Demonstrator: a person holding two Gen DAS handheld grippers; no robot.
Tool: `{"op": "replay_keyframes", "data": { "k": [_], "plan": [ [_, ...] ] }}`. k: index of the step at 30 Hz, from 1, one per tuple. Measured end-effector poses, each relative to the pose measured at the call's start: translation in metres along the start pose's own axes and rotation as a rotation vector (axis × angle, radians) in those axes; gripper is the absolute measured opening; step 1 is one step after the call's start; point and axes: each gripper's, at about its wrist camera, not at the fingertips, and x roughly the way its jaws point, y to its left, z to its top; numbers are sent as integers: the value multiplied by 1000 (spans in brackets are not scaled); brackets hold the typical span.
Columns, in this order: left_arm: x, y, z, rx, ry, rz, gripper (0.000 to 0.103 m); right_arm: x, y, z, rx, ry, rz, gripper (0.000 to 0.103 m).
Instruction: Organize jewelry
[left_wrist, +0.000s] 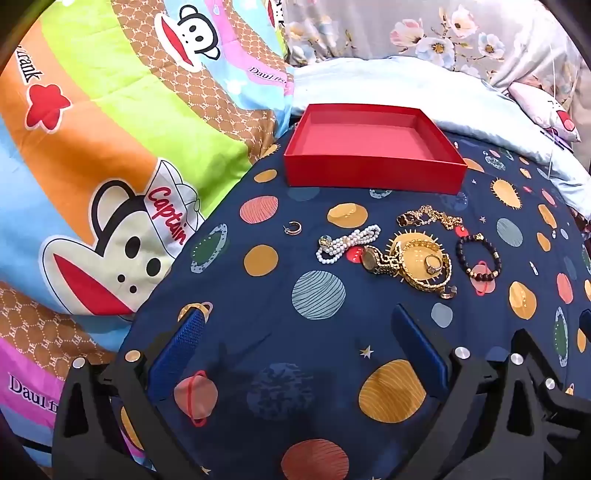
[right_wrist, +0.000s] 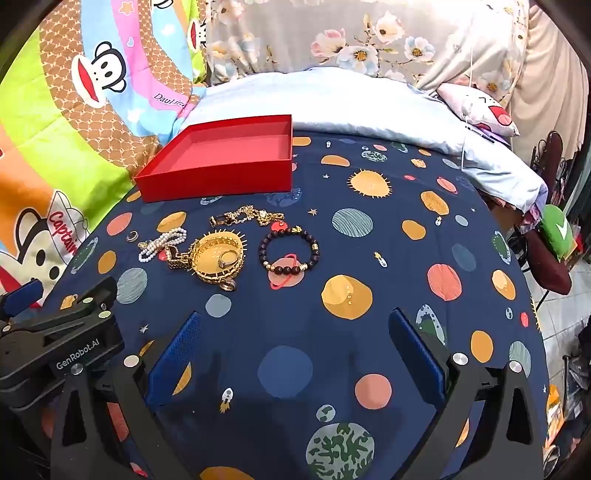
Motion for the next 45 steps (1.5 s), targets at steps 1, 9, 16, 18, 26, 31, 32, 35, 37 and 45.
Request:
{"op": "replay_keyframes", "data": {
  "k": [1,9,16,18,26,31,32,35,37,45],
  "plan": [
    [-1,0,0,4,-11,4,98,0,0,0,0,1,1,98],
    [1,1,0,5,-12,6,98,-7,1,4,-5,-1,-1,98],
    [-11,10,1,2,-12,11,98,-10,2,10,-6,-16,-2,98],
    [-13,7,3,4,-10,19,98,-14,5,4,-9,-26,-4,98],
    [-16,8,11,8,5,19,98,-20,7,8,-21,-26,-12,98],
    [-21,8,10,21,7,15,98,-25,9,13,-36,-23,-22,98],
    [-22,8,11,25,9,18,98,-26,9,14,-38,-22,-23,98],
    [-24,7,13,32,9,22,98,-26,9,16,-42,-22,-19,98],
    [-25,6,14,31,11,22,98,-27,9,18,-46,-24,-21,98],
    [-24,8,22,27,15,26,98,-26,9,24,-50,-24,-20,98]
  ]
}}
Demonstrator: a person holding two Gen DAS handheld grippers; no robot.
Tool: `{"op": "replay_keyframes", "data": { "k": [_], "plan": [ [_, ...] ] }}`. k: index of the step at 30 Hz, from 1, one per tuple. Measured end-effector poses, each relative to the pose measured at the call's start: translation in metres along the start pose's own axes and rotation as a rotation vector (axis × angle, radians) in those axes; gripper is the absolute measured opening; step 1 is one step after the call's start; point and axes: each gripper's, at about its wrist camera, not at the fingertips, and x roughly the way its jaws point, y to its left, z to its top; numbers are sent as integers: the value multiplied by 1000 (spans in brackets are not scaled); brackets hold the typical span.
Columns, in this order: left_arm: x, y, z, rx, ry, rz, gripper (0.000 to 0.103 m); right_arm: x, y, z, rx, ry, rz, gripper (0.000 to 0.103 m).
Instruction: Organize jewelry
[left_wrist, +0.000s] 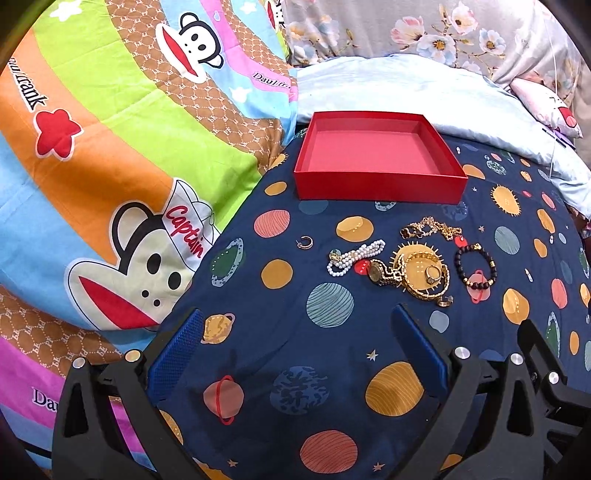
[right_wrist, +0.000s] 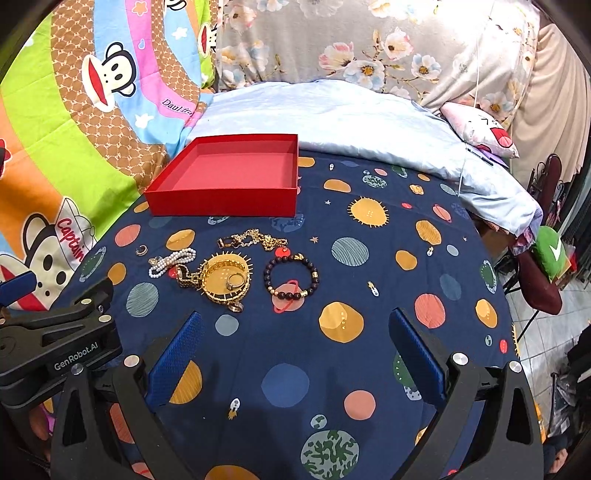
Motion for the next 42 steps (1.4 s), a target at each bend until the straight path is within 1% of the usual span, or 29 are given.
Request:
{"op": "replay_keyframes", "data": {
  "k": [13,19,26,37,42],
  "plan": [
    [-18,5,-3,-2,-19,30,98,-15,0,-3,-2,-23,26,98],
    [-23,5,-8,-12,-16,39,98,-19,-2,-4,-24,-27,33,98],
    [-26,-1,-10,16,-20,63,98,-17,-5,-8,1,-22,50,98],
    [-30,-4,-11,18,-21,61,98,-21,-10,-10,16,-26,44,98],
    [-24,-4,-9,24,-8,60,98,-14,-9,-9,12,-7,44,98]
  ]
}}
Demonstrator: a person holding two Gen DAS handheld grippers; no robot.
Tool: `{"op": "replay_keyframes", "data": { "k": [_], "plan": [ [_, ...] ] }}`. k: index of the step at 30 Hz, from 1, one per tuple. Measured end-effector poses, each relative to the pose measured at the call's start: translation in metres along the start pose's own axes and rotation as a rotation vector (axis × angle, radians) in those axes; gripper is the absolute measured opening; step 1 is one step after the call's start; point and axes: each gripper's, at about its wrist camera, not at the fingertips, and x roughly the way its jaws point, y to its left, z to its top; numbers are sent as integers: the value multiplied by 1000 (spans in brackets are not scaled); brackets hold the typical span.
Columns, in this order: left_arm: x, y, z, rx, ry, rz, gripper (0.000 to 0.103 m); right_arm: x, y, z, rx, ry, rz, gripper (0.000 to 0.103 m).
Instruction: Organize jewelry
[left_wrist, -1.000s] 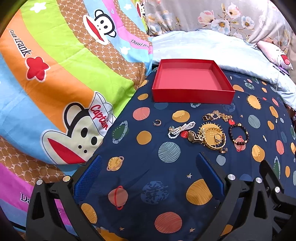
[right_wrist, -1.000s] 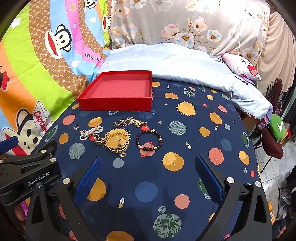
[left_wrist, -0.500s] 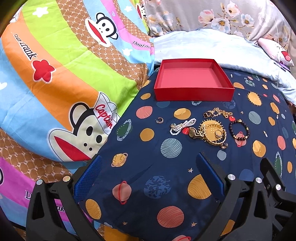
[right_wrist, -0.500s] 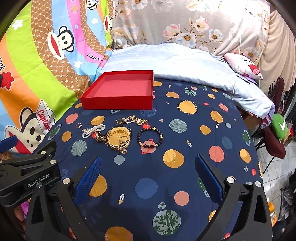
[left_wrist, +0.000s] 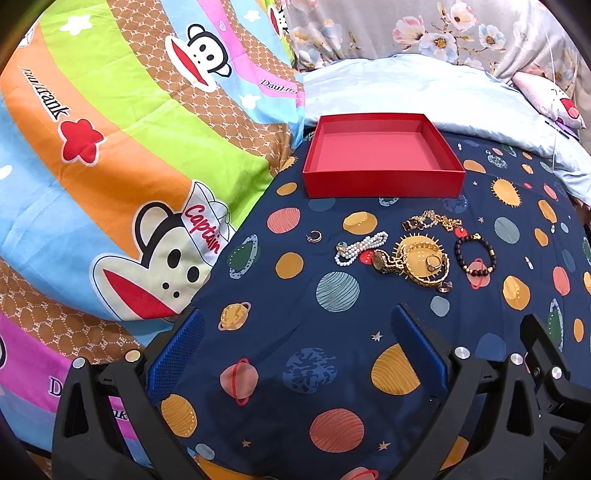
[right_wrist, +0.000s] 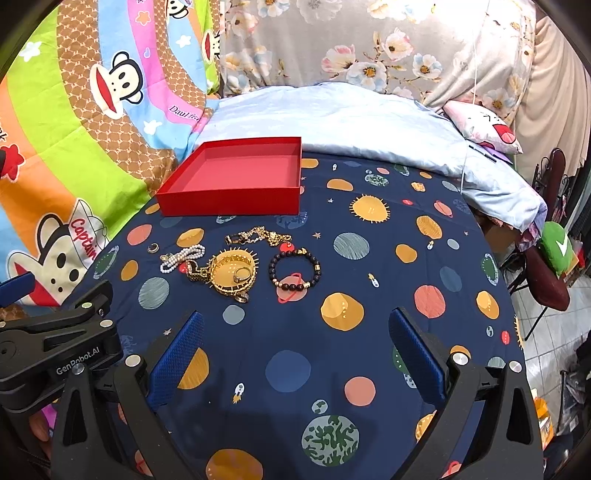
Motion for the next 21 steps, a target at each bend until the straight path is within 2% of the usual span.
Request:
{"op": "replay_keyframes", "data": {
  "k": [9,14,21],
  "plan": [
    [17,7,-1,-16,27,-4,98,12,11,2,-22,19,6,98],
    [31,7,-3,-28,58,-42,98,23,11,-1,-30,30,-2,98],
    [59,-2,-6,-42,97,-95,98,56,-13,-9,28,118,5,97]
  ]
}}
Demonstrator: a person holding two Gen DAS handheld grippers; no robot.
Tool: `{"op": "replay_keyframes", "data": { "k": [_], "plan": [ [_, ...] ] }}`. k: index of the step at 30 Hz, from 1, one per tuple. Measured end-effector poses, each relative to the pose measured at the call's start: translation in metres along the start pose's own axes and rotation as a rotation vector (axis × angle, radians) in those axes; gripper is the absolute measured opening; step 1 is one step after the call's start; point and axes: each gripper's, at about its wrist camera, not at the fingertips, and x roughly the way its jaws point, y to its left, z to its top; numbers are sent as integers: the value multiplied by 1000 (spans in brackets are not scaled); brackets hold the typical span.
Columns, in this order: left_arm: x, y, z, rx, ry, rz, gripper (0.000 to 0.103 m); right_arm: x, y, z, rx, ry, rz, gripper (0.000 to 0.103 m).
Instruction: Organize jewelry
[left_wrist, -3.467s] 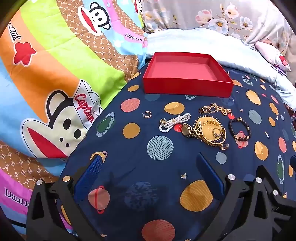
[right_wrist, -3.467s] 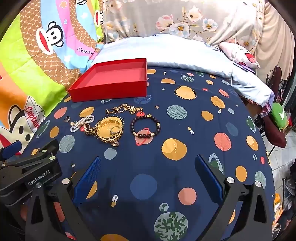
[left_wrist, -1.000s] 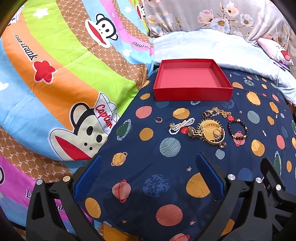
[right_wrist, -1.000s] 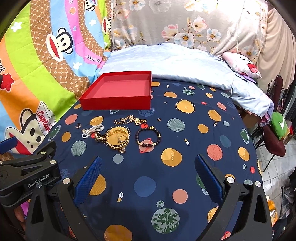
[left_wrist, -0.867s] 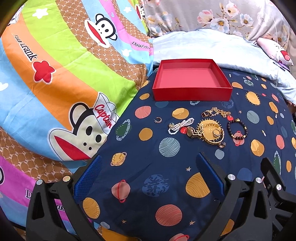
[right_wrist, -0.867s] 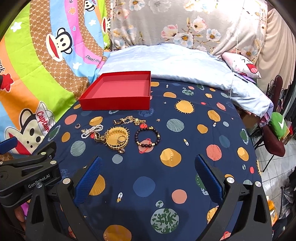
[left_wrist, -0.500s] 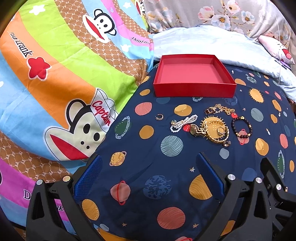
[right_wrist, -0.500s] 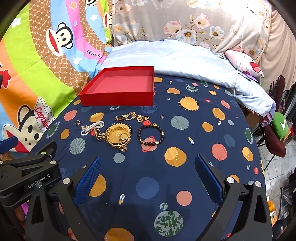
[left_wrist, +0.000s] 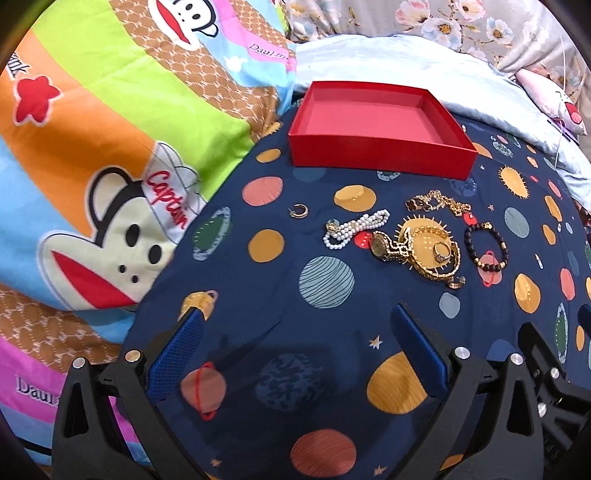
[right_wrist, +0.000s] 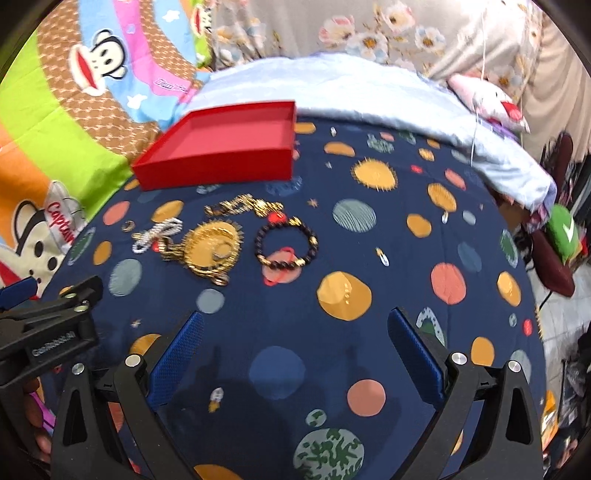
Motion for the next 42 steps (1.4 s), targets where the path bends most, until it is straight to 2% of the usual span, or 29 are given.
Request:
{"op": "replay_keyframes", "data": {
  "k": [3,8,15,19,26,29,31,32,37,38,42],
  "plan": [
    [11,-1,3,3,1,0,98,16,-7,3,23,33,5,91],
    [33,4,12,-31,21,-14,98,34,-10,10,16,47,2,90],
    [56,0,17,-9,38,-50,98,49,-13,12,17,77,16,81],
    [67,2,21,-17,53,-77,98,54,-10,16,18,77,29,80],
    [78,21,29,-62,42,-83,98,71,-3,29,17,84,23,80],
    [84,22,34,-70,43,-126,98,74,-2,33,21,84,27,80],
    [91,20,38,-69,54,-162,92,75,-1,35,15,83,23,80],
    [94,19,39,-67,61,-177,84,76,-1,36,14,83,23,80],
    [102,7,49,-18,44,-214,82,79,-4,38,19,92,25,80],
    [102,4,50,-8,38,-215,76,79,-5,38,22,94,27,80],
    [101,-5,52,34,22,-230,65,81,-8,38,23,98,22,80]
  ]
}}
